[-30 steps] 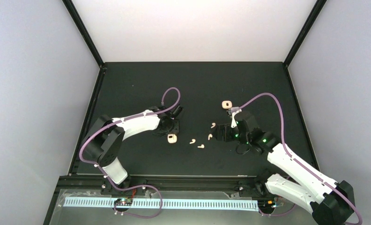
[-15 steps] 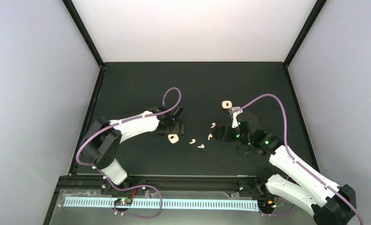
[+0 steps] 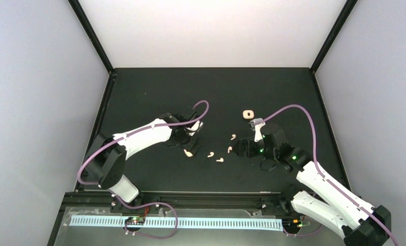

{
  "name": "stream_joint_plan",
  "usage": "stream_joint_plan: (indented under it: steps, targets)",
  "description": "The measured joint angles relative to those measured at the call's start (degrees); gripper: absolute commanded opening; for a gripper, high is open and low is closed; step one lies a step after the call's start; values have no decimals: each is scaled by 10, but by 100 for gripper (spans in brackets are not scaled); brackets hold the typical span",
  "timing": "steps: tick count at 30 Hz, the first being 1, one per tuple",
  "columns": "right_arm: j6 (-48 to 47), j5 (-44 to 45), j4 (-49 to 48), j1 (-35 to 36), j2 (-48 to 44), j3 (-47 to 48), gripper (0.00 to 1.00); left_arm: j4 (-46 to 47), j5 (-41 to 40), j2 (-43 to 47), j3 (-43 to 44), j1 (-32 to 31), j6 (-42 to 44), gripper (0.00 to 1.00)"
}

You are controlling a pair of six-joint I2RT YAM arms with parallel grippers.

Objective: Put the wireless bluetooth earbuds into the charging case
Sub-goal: Pick up the charging case at the center of the board.

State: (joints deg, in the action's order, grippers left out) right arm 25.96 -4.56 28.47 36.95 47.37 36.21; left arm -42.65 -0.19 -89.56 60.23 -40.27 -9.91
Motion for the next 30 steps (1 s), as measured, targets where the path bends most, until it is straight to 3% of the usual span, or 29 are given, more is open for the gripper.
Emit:
stream_joint_plan:
  steps: [19, 30]
  targets:
    - [-2, -6, 20, 0, -44, 2, 97, 9, 65, -105, 15, -2, 9, 99]
    - [1, -5, 27, 0, -51, 2, 97, 32, 86, -109, 16, -23, -3, 95]
